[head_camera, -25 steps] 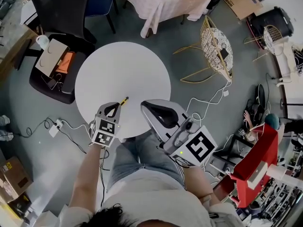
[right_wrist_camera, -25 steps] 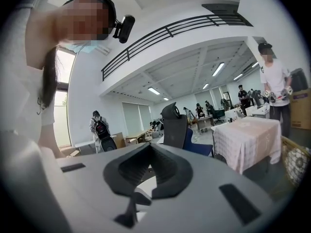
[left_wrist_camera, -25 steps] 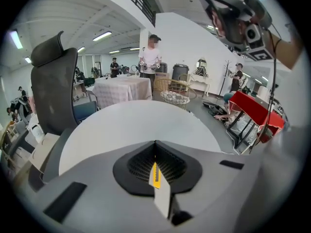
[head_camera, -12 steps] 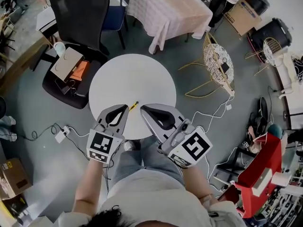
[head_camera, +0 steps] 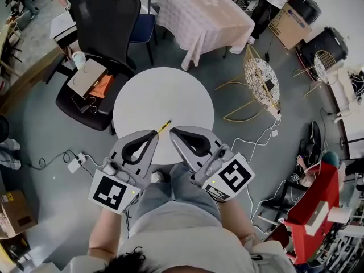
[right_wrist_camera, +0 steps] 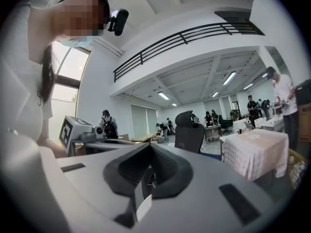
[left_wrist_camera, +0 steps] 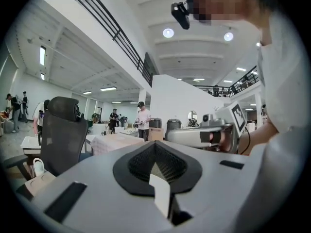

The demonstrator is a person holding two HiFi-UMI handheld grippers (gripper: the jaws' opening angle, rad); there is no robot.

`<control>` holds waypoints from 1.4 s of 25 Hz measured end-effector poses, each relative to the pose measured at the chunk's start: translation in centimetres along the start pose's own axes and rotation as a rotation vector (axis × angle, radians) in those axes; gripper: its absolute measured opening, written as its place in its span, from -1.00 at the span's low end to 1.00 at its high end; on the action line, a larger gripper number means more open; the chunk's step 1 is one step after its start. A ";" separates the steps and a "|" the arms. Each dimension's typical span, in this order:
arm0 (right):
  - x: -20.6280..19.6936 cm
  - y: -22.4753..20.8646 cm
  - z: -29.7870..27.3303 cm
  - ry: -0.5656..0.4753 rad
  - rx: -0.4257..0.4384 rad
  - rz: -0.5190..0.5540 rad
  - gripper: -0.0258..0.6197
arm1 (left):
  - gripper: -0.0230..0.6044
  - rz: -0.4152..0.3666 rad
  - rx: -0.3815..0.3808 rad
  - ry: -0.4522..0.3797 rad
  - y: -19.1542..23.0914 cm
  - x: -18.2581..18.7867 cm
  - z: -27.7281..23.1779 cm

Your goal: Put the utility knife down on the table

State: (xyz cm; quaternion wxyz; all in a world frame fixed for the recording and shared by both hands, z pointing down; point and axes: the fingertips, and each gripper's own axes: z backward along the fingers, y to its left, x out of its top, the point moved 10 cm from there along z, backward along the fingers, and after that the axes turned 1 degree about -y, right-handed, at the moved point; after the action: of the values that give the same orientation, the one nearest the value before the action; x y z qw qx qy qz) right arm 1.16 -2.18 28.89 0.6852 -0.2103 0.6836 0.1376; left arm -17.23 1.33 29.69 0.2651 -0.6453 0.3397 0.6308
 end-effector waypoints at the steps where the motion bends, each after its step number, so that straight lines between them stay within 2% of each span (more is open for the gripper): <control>1: 0.0 0.2 0.0 -0.001 0.000 0.002 -0.90 | -0.90 0.002 -0.006 -0.009 -0.2 0.3 0.3; 5: 0.1 1.1 0.0 -0.005 0.003 0.007 -0.90 | -0.90 -0.002 -0.024 -0.037 -0.7 0.9 1.4; 24: 1.7 2.6 -0.2 -0.035 0.040 0.055 -0.90 | -0.90 -0.015 -0.010 -0.119 -0.5 1.9 2.5; 35: 2.0 2.0 0.2 -0.045 0.037 0.060 -0.90 | -0.90 -0.017 -0.022 -0.121 -0.8 2.1 1.5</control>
State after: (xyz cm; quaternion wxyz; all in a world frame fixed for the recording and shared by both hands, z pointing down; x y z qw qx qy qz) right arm 0.46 -0.57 26.66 0.6996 -0.1740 0.6765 0.1503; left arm -17.64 2.79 27.48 0.2836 -0.6119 0.3106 0.6698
